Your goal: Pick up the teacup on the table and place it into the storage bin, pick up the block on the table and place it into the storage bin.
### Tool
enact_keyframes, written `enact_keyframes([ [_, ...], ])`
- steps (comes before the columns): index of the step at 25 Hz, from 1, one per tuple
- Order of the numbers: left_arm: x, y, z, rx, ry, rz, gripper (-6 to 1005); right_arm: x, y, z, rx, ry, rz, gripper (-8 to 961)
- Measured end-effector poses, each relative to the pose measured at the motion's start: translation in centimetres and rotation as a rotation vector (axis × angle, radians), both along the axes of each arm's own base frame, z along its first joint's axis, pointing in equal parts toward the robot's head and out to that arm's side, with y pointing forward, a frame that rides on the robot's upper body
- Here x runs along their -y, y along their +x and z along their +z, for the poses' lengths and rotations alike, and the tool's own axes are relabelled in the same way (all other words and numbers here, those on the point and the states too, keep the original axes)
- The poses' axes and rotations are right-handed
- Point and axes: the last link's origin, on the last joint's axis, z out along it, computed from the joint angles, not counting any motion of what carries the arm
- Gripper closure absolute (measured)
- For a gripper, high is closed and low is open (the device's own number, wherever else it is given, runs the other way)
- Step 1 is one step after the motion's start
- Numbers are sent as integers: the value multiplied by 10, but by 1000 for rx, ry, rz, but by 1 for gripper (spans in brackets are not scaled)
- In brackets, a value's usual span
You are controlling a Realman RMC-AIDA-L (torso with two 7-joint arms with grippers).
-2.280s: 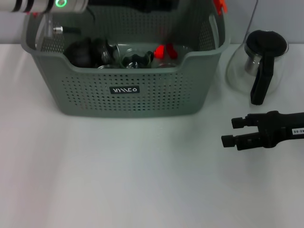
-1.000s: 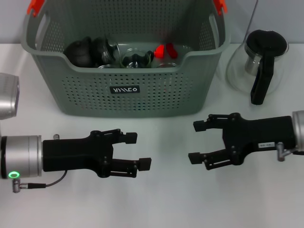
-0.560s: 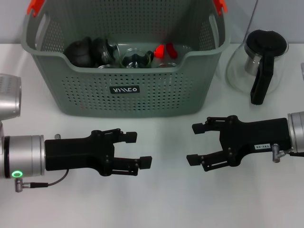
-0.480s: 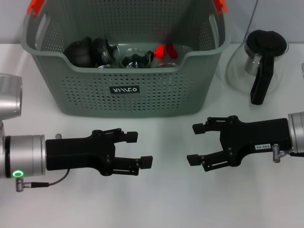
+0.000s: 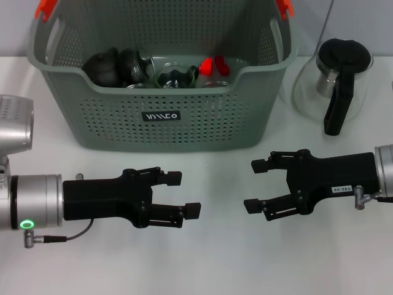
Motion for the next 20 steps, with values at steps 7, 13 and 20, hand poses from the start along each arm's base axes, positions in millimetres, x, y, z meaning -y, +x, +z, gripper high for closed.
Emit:
enact_keyframes([
  [7,0,0,-1,-1,1,1,63,0,1,0,0,0,-3,7],
  [13,0,-1,-3,2,-5,9,63,-1,2,0,4,7,-8,6],
  [20,-2,-1,-4,-6,0,15,63,1,4,-3,22,-2,-11,6],
])
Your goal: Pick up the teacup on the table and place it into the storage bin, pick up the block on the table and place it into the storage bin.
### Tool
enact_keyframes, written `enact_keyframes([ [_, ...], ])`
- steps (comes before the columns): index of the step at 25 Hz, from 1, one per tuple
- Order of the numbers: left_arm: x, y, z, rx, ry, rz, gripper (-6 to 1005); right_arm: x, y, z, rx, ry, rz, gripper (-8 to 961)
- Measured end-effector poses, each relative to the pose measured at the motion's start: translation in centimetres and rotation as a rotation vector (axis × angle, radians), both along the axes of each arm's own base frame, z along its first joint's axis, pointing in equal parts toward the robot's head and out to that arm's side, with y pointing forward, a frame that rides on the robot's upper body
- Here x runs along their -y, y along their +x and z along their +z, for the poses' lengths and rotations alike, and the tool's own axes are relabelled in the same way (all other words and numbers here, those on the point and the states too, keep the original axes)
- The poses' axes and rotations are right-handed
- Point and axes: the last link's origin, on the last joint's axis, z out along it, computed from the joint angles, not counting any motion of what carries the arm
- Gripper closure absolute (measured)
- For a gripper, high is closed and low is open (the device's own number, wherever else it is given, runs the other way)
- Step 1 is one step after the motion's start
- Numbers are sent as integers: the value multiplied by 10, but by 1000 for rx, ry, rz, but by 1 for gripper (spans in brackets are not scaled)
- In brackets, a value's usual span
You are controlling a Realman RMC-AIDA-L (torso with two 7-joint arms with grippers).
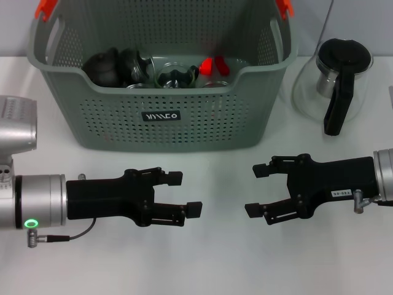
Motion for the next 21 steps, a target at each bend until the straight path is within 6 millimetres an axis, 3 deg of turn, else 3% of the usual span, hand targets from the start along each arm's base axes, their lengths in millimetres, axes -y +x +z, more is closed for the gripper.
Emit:
enact_keyframes([
  [21,-3,3,0,-2,2,-8,63,-5,2,2,5,19,-44,7],
])
